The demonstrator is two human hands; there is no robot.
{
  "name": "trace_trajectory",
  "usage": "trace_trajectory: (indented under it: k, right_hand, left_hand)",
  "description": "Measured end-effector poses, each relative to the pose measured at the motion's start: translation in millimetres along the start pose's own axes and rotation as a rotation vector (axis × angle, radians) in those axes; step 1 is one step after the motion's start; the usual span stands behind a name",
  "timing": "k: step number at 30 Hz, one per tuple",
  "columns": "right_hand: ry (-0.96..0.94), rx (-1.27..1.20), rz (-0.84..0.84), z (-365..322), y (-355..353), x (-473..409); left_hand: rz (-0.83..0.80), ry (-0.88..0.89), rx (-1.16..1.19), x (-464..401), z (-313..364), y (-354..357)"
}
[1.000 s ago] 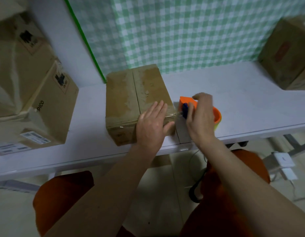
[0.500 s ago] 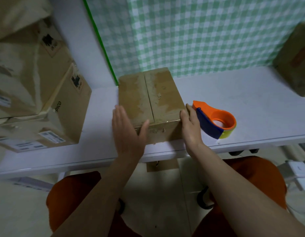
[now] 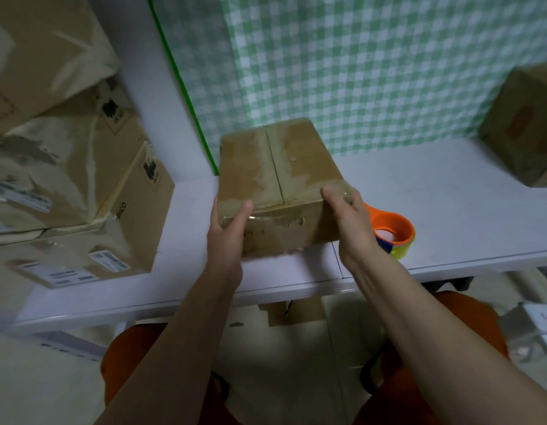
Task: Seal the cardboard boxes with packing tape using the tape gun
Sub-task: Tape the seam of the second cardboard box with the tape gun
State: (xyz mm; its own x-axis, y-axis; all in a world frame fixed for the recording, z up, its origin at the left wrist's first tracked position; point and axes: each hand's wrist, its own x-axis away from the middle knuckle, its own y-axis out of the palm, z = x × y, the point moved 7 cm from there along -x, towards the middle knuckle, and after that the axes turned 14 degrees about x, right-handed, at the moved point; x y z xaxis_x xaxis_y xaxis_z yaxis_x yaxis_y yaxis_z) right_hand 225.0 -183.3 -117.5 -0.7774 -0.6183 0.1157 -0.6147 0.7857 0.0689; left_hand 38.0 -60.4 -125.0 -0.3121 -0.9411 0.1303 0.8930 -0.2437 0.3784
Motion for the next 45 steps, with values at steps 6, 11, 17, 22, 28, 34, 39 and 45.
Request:
trace_trajectory:
  k: [6, 11, 17, 22, 28, 34, 39, 45]
  right_hand:
    - [-0.099, 0.007, 0.226, -72, -91, -25]
    - [-0.076, 0.015, 0.424, -84, -196, -42]
    - [0.031, 0.099, 0.524, -65, -292, -58]
    - [0.079, 0.122, 0.492, -28, -335, -73]
    - [0.097, 0.136, 0.507, 19, -379, -101]
    - [0.226, 0.389, 0.748, 3, -378, -89]
    - [-0.108, 1.241, 0.864, -49, -311, -58]
    - [-0.388, 1.708, 0.2, -52, -176, -65]
  left_hand:
    - [-0.271, 0.086, -0.062, 6, 20, 129]
    - [-0.419, 0.016, -0.102, 23, -21, 238]
    - [-0.518, -0.109, -0.199, 45, -95, 314]
    - [-0.624, -0.234, -0.382, 43, -151, 332]
    - [-0.678, -0.24, -0.433, 39, -176, 349]
    - [-0.723, -0.207, -0.548, 36, -171, 348]
    - [-0.756, 0.226, -1.052, 26, -137, 317]
    - [-0.651, 0.397, -1.363, 7, -71, 245]
